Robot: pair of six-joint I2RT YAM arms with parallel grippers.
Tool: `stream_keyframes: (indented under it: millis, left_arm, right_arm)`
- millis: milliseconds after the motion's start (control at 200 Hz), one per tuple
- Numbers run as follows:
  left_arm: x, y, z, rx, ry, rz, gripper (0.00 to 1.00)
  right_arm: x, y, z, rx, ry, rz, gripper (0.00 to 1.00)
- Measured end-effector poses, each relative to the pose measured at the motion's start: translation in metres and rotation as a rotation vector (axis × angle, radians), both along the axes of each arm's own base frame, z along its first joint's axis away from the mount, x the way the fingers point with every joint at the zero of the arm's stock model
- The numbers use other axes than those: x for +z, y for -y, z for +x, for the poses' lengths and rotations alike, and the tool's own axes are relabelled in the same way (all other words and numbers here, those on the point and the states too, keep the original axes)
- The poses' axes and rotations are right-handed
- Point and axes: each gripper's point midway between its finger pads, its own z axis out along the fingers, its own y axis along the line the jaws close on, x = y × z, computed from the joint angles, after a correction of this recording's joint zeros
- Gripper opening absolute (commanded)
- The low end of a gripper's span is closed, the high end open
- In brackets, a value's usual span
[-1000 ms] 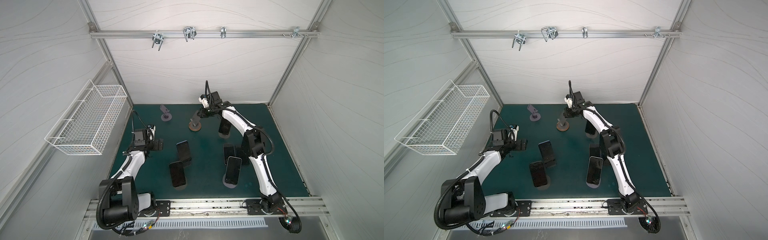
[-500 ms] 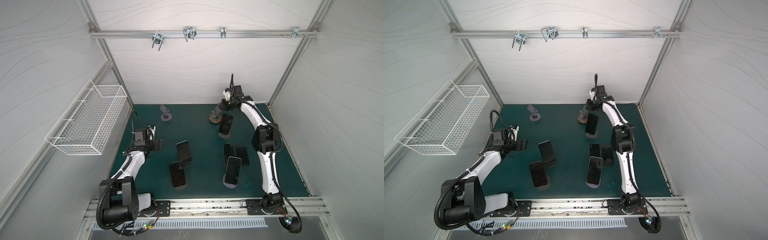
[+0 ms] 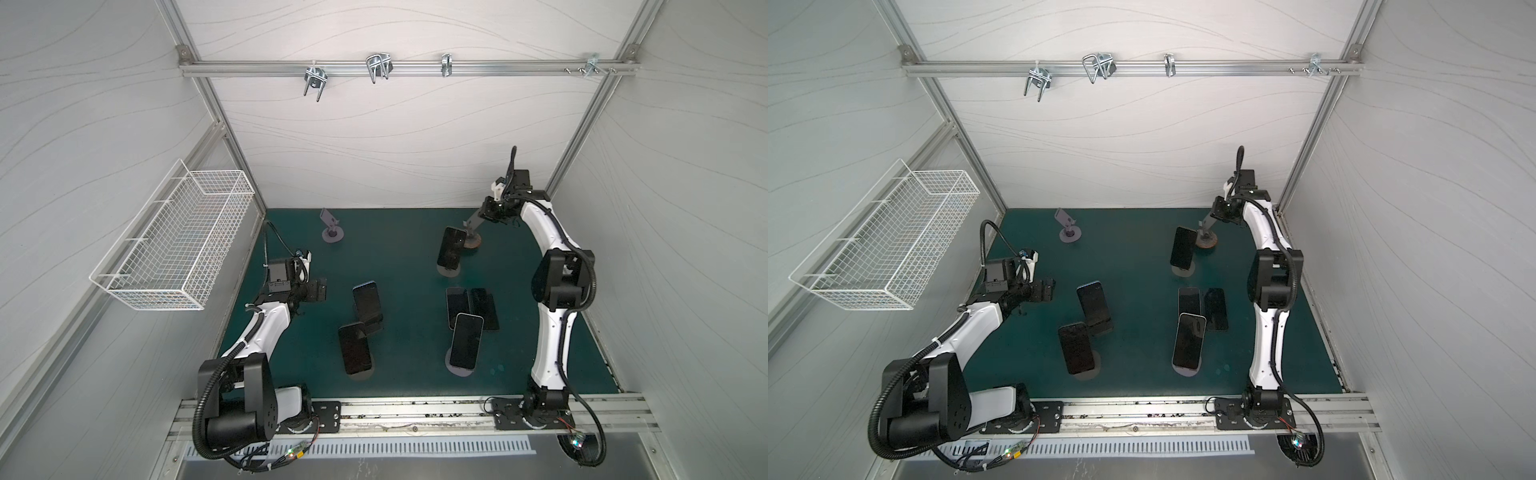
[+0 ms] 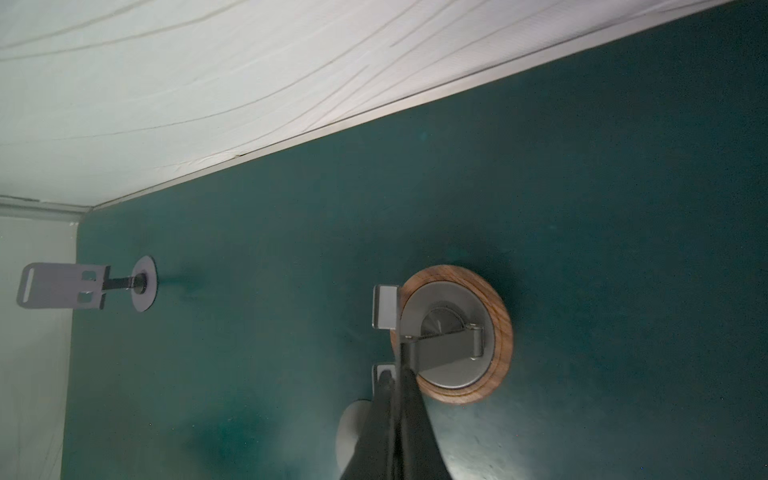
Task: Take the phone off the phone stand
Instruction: 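Drag the wooden-rimmed stand farther from the robot with the right gripper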
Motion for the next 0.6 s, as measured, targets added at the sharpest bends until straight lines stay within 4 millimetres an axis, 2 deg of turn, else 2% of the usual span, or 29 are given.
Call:
stream_keyframes:
  millis: [180, 270, 350, 600]
  left_arm:
    - [0.0, 0.0, 0.0, 0.0, 0.003, 0.0, 0.96]
    - [0.002, 0.0, -0.001, -0.001, 0.008, 0.0, 0.96]
    - [0.003, 0.001, -0.001, -0.002, 0.011, 0.0, 0.96]
    - [0.003, 0.001, -0.001, -0.003, 0.011, -0.001, 0.96]
  right_arm:
    - [-0.002, 0.057, 0.0, -0.086, 0.001, -0.035, 0.0]
    - [-0.002, 0.074, 0.0, -0.108, 0.004, -0.051, 0.0]
    - [-0.003, 0.079, 0.0, -0.109, 0.006, -0.07, 0.0]
    - [-0.014, 0.077, -0.004, -0.087, -0.017, -0.076, 0.0]
